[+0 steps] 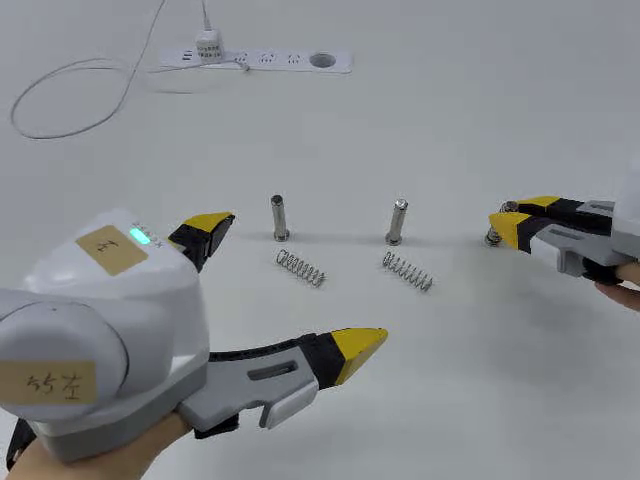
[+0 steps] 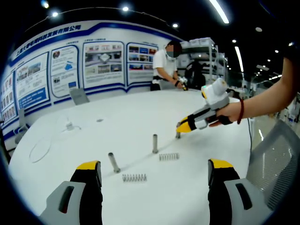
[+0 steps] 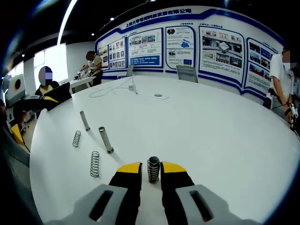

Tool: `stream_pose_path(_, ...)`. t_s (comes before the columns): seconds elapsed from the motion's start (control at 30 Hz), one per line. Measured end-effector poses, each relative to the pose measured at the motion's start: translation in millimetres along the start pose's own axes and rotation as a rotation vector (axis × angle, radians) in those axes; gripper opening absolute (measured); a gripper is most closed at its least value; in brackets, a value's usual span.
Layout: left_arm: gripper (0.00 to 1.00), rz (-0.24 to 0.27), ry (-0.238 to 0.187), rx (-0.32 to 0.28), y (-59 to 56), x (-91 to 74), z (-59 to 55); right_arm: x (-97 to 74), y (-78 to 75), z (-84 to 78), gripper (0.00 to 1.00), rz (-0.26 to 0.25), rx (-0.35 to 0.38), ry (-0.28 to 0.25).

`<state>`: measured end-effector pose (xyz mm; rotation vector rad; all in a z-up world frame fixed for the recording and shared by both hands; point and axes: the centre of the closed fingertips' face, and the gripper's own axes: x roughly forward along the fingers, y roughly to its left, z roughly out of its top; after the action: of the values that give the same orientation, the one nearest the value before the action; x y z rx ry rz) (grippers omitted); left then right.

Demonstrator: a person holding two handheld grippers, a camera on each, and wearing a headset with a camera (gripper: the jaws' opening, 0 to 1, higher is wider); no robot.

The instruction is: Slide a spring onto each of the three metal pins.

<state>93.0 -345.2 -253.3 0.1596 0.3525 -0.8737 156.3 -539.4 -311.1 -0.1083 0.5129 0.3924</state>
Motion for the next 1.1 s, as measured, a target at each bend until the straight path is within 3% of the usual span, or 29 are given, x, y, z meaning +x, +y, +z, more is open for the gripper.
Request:
stream_pose_path(0.23,0.97,0.002,0.003,0.001,0.6,-1.7,-0.5,-4.6,4.1,3.9,0.21,0.001,0.007,-0.010)
stream_pose_path(0.57,0.99,0.005,-0.001,0.000,1.7,-2.9,1.6,-24.0,13.0,25.9,0.29,0.006,-0.005,-0.050)
stream_pose_path(0.9,1.00,-0.001,0.000,0.002,0.4,-6.0,3.0,-38.1,35.7,41.0,0.34,0.029,-0.061,-0.073)
stream_pose_path(1.1,1.00,0.000,-0.003,0.005,0.4,-9.3,3.7,-35.1,60.7,35.1,0.38,0.096,-0.071,-0.043)
